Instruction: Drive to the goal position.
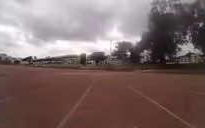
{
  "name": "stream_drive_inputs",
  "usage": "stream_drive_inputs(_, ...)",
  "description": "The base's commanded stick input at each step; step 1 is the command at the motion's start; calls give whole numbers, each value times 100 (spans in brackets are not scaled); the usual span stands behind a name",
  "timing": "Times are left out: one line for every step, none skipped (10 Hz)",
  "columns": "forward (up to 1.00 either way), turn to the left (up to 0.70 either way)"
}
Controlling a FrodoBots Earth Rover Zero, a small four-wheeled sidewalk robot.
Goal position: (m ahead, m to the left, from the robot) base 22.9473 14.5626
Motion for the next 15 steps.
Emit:
stream_drive_inputs(70, 0)
stream_drive_inputs(70, 0)
stream_drive_inputs(70, 0)
stream_drive_inputs(70, 0)
stream_drive_inputs(70, 0)
stream_drive_inputs(70, 0)
stream_drive_inputs(70, 0)
stream_drive_inputs(70, 0)
stream_drive_inputs(70, 0)
stream_drive_inputs(70, 0)
stream_drive_inputs(70, 0)
stream_drive_inputs(70, 0)
stream_drive_inputs(70, 0)
stream_drive_inputs(70, 0)
stream_drive_inputs(70, 0)
